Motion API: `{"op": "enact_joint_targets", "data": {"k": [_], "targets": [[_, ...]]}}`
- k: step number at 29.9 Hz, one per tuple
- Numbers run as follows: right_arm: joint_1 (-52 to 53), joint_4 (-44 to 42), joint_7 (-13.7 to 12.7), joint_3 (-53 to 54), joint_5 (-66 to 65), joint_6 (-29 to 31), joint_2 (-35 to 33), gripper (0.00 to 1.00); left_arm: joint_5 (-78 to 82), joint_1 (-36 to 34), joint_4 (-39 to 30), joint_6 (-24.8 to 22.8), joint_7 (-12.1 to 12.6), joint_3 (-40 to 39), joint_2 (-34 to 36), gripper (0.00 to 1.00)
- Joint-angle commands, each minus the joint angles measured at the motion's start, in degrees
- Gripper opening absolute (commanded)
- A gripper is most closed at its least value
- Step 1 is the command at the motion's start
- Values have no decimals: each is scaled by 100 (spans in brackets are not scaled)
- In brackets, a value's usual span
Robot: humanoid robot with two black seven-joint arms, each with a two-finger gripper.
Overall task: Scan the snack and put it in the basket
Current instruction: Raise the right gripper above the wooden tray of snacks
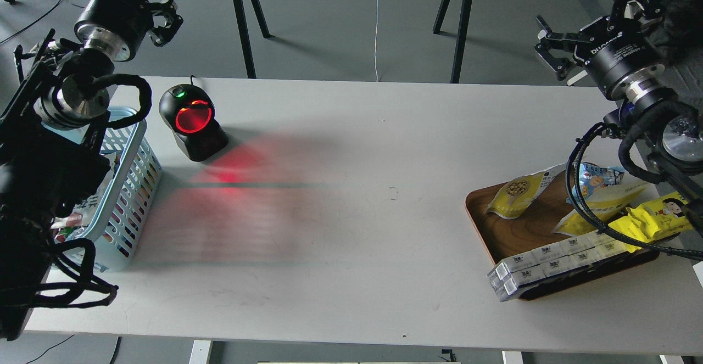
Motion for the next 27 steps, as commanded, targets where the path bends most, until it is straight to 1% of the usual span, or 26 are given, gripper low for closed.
{"op": "enact_joint_targets", "data": {"k": [1, 6, 14, 18, 23, 27], "targets": [[-5, -2, 1, -35, -18, -1, 15, 99, 8, 1, -6, 5, -9, 17, -14, 100], [-5, -160, 1, -132, -18, -1, -12, 99, 0, -51, -6, 22, -18, 105, -32, 100], [91, -152, 1, -308, -27, -1, -82, 99, 8, -104, -24, -22, -9, 114, -32, 100], [135, -117, -8, -369, -18, -1, -301, 99, 9, -113, -24, -39, -1, 123, -14, 100], [644, -108, -8, -1097, -18, -19, -512, 99, 9, -113, -41, -83, -1, 114, -14, 100], [1223, -108, -16, -1739, -9, -63, -846, 99, 9, -96, -155, -83, -9, 114, 3, 100]]}}
